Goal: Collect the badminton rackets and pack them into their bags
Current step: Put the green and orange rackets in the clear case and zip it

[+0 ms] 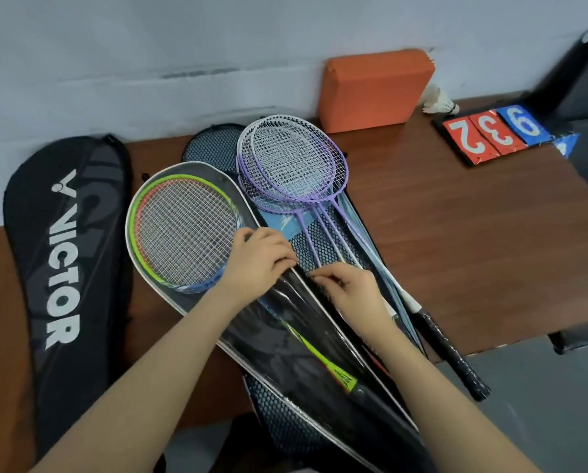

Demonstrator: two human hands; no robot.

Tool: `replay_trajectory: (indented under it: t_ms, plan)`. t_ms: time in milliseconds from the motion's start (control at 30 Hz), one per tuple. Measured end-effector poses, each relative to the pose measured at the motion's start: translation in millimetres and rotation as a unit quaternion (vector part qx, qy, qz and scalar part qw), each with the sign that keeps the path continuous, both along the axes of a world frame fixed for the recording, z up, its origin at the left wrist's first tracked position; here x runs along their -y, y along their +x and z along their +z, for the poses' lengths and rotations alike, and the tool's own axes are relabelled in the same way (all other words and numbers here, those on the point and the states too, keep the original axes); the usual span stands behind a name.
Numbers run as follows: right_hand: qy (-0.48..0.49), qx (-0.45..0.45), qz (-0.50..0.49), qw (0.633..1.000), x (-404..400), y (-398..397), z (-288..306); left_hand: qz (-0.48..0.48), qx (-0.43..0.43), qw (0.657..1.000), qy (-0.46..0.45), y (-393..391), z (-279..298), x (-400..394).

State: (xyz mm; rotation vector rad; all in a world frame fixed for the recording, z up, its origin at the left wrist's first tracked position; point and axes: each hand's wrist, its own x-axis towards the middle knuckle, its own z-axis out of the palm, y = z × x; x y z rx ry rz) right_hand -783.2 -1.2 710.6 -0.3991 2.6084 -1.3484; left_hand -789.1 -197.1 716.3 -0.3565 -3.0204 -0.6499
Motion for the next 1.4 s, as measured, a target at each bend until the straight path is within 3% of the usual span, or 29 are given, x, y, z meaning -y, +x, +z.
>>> replay_trajectory:
  t_ms: [300,500,633,700,800,1033,1267,1400]
  plan:
    - [0.052,0.119,0.013,0.991,-69.5,21.1,-6.8,0.105,-0.039,0.994,0.013,-6.9,-19.9,-10.2]
    - [-0.001,0.150,-0.024,0.988,-92.0,41.3,-5.1,0.158,-0.013,0.987,0.011,-0.4,-24.9,-26.4]
    - [-0.020,0.146,-0.012,0.989,-86.6,38.4,-0.7,0.015,0.095,0.995,0.008,21.7,-11.2,-66.7]
    - [-0.019,0.138,0.000,0.990,-87.1,37.9,1.1,-0.034,0.098,0.995,-0.010,45.2,-12.8,-91.1]
    - [-0.011,0.123,0.019,0.992,-92.1,41.0,-2.3,0.045,0.038,0.997,0.054,69.7,-21.5,-106.2]
    - [0.027,0.127,0.032,0.991,-129.3,48.0,1.2,0.174,0.007,0.976,0.132,57.3,-30.4,-112.8]
    - [0.027,0.167,0.028,0.985,-193.9,63.7,9.8,0.240,0.011,0.962,0.129,40.7,-33.8,-126.3]
    - [0.040,0.146,0.058,0.987,-202.3,68.0,12.3,0.189,0.017,0.980,0.063,54.3,-25.2,-144.8]
